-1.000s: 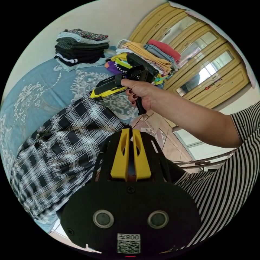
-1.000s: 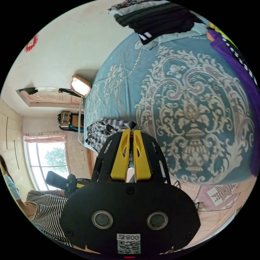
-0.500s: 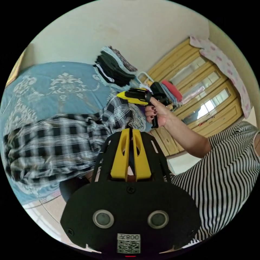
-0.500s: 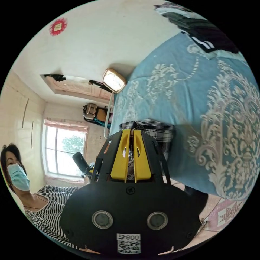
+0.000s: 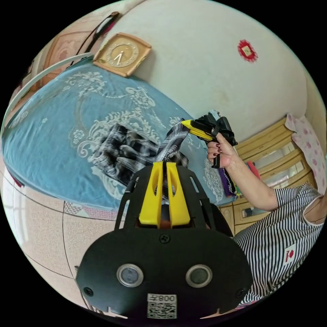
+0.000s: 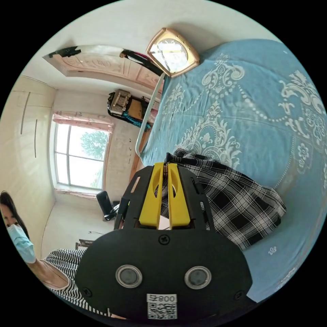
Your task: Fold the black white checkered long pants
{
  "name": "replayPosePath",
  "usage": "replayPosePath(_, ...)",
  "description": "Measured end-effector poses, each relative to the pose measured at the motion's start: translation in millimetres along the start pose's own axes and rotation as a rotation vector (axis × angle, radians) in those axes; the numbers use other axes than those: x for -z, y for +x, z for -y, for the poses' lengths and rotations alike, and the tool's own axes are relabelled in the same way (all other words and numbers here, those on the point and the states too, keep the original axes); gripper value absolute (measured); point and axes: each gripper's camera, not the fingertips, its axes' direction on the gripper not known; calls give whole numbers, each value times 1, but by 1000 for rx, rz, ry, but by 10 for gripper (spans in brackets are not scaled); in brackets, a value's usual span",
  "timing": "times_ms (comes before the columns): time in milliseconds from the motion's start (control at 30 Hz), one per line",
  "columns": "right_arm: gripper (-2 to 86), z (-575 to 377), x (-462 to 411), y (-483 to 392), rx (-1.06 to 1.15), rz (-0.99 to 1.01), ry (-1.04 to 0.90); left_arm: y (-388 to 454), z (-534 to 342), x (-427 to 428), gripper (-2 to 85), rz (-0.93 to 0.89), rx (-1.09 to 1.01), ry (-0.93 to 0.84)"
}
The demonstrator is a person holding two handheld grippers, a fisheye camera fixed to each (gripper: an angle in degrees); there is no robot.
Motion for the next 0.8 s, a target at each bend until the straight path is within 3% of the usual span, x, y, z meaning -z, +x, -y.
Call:
replayPosePath(467,24,105,-186,-43,-23,-28,-192,-116,-67,-64,22,106,188,33)
replayPosePath(600,26,114,-204,-53,-12,-30,-229,-127,-84,-88,23,151,214,35)
replayPosePath(800,20,100,-173,-86,95,7,-97,-122,-113,-99,12,236,232,128)
